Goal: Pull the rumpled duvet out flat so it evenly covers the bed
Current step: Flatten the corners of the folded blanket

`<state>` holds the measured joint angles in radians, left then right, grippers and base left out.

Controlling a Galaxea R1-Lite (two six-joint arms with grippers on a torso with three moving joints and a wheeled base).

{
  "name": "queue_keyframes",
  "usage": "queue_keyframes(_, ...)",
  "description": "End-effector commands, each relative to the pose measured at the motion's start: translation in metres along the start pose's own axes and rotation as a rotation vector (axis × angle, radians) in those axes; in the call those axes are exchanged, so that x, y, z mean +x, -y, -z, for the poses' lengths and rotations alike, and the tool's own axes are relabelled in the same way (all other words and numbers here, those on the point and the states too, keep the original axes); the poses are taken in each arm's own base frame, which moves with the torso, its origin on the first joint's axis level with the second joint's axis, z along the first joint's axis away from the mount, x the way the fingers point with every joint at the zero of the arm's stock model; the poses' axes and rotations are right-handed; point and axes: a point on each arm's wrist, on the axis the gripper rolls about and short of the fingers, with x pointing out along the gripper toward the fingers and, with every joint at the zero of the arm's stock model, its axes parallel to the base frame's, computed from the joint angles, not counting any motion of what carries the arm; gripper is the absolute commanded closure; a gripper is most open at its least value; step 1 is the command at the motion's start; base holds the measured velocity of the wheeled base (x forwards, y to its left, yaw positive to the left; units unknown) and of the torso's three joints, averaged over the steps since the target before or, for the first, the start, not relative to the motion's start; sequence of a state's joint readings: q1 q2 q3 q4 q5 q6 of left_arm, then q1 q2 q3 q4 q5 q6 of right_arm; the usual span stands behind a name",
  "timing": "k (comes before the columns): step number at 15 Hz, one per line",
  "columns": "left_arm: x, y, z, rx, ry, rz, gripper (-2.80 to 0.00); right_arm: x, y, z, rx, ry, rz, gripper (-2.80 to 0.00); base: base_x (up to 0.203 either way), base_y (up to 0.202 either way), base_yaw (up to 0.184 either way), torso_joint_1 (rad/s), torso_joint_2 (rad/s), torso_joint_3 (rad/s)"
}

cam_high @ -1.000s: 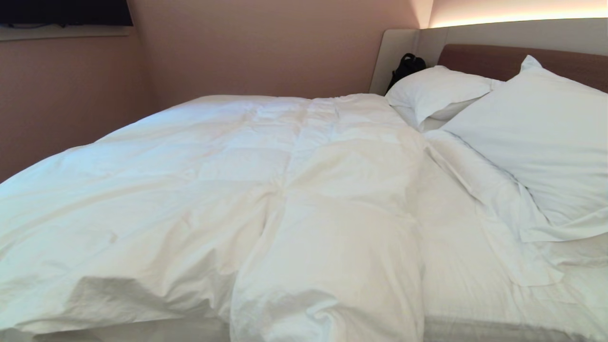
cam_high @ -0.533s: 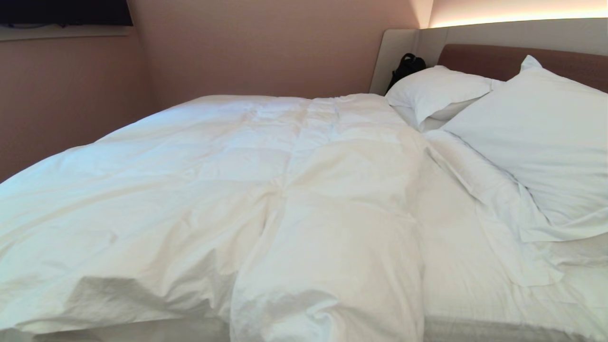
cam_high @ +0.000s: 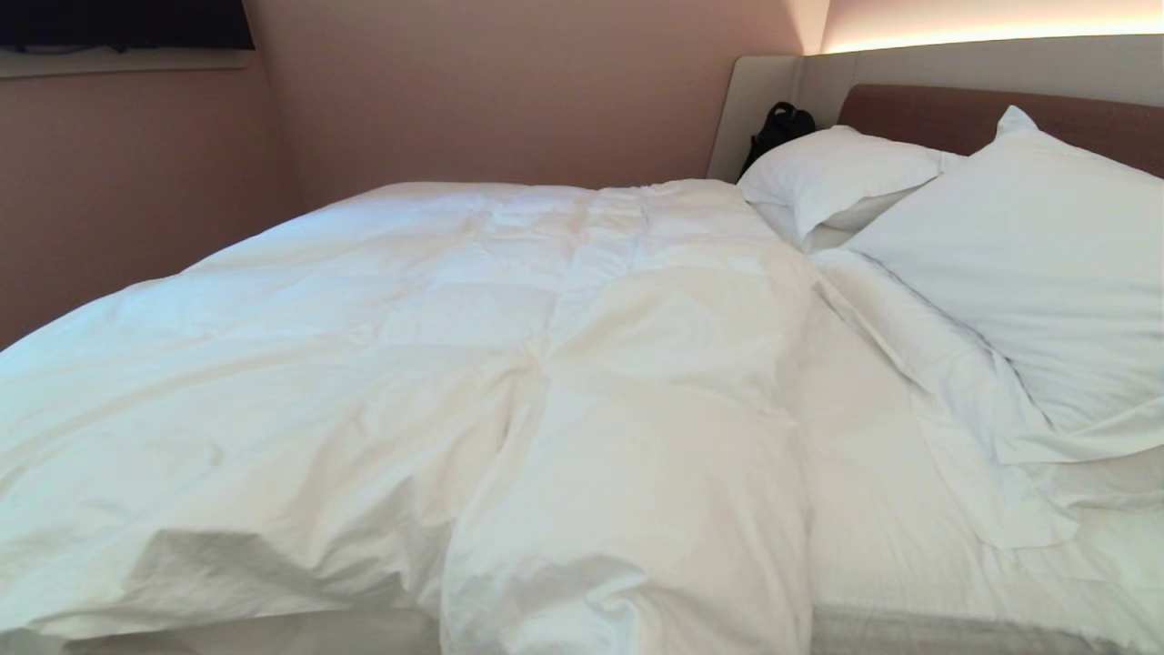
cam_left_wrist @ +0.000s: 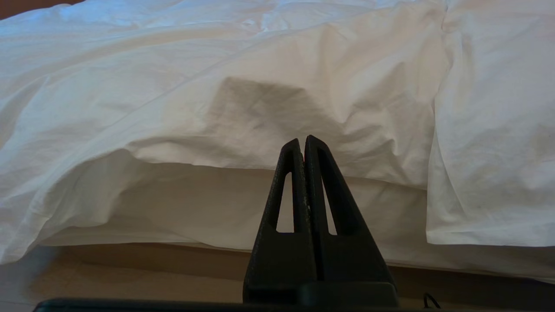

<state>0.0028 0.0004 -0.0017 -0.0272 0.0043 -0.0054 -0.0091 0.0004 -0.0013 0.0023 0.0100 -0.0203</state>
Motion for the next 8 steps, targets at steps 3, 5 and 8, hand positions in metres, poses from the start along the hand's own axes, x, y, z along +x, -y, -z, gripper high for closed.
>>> queue_keyframes(3, 0.0000, 0.0000, 0.0000, -0.001, 0.001, -0.001, 0.00, 0.0002, 0.0000, 0.0001, -0.006, 0.000, -0.001, 0.00, 0.000, 0.000, 0.000, 0.000, 0.00, 0.000)
queue_keyframes(5, 0.0000, 0.0000, 0.0000, -0.001, 0.001, -0.001, 0.00, 0.0002, 0.0000, 0.0001, -0.006, 0.000, -0.001, 0.00, 0.000, 0.000, 0.000, 0.000, 0.00, 0.000)
queue_keyframes(8, 0.0000, 0.0000, 0.0000, -0.001, 0.001, -0.001, 0.00, -0.0006, 0.0000, -0.0027, -0.012, 0.009, 0.000, 0.00, 0.000, 0.000, 0.000, 0.000, 0.00, 0.000)
